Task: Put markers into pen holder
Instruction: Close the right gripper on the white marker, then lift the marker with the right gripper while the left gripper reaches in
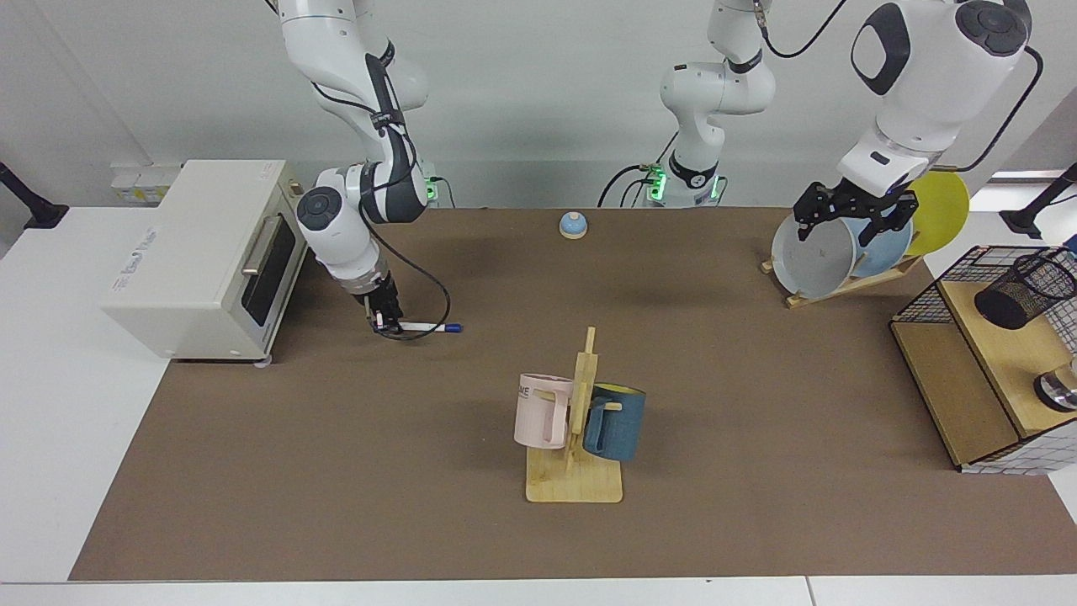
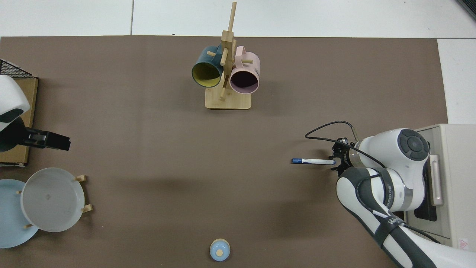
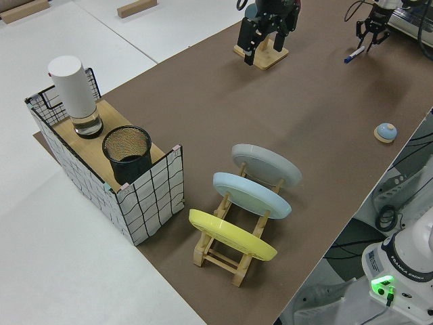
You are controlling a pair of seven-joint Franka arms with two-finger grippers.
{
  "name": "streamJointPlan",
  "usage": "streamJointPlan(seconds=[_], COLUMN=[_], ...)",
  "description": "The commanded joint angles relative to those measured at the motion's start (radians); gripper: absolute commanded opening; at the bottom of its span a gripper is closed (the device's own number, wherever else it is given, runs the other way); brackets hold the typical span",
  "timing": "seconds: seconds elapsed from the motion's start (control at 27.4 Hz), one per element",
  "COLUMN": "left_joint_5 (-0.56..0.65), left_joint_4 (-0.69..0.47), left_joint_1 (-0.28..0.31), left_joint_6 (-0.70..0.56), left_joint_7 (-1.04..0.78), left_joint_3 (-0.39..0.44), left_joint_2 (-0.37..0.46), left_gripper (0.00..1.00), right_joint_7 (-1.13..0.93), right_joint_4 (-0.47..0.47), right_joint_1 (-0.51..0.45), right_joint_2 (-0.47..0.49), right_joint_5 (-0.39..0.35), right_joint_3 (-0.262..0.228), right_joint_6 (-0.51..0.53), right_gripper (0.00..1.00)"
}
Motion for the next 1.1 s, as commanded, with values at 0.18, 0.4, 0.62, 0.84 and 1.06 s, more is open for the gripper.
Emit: streamJointPlan(seconds=[0.18, 0.4, 0.62, 0.84, 1.06], left_joint_5=[0.01, 0.01, 0.01, 0.007, 0.005], left_joint_4=[-0.028, -0.028, -0.028, -0.026, -0.016], left_joint_1=[0.01, 0.011, 0.01, 0.008, -0.003], left_joint_6=[0.013, 0.013, 0.011, 0.011, 0.02], left_joint_7=[0.005, 0.005, 0.01, 0.01, 0.01], left_joint_3=[-0.002, -0.002, -0.002, -0.002, -0.004], left_joint_2=[-0.02, -0.02, -0.02, -0.02, -0.012], left_gripper=[1.0, 1.0, 1.0, 1.0, 1.0], right_joint_7=[0.021, 0.01, 0.007, 0.008, 0.008], right_joint_4=[-0.034, -0.029, 0.011, 0.084, 0.215], right_joint_1=[0.001, 0.012, 0.032, 0.078, 0.141], right_joint_2=[-0.015, -0.015, -0.026, -0.035, -0.04], right_joint_5=[0.023, 0.023, 0.022, 0.023, 0.026], right_joint_3=[0.004, 0.004, 0.004, 0.006, 0.006], right_joint_6=[0.052, 0.049, 0.023, -0.051, -0.163], right_gripper=[0.0, 0.0, 0.0, 0.0, 0.0])
